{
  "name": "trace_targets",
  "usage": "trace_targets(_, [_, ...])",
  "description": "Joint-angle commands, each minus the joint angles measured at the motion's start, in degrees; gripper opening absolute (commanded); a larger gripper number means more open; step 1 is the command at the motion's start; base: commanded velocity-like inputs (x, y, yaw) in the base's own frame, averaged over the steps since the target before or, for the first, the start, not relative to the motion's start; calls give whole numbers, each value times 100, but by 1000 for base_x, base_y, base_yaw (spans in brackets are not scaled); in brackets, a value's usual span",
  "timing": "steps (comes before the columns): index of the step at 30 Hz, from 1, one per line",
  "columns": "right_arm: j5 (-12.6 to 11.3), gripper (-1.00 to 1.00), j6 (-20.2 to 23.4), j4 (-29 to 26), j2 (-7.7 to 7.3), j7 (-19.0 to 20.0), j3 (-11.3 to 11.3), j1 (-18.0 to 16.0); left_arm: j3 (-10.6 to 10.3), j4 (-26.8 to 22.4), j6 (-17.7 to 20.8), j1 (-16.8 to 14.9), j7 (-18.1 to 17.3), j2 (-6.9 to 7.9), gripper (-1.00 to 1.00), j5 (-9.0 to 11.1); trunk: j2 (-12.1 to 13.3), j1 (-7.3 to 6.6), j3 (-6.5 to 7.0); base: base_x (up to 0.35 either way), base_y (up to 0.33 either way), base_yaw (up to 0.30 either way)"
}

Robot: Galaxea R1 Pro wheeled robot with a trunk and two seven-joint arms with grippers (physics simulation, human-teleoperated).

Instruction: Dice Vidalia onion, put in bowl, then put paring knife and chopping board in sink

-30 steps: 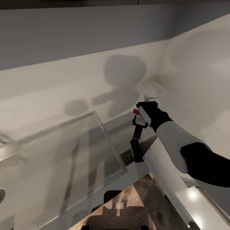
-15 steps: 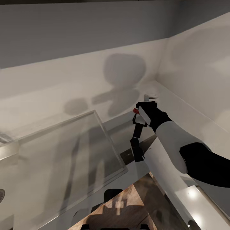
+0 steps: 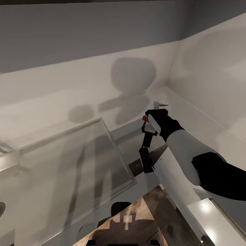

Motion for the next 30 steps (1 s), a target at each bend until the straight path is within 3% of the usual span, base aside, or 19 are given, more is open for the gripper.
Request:
trace_targets(1, [-58,100,28,-1,-5,-43,48,-5,37,-11,-3,3,-31,-7,100,-10,-10,4,-8,0,0,0])
trace_targets(30, [-59,100,28,20,-20,-40,48,-5,37,-11,-3,3,-32,-7,100,-10,-10,4,-187,15,0,0])
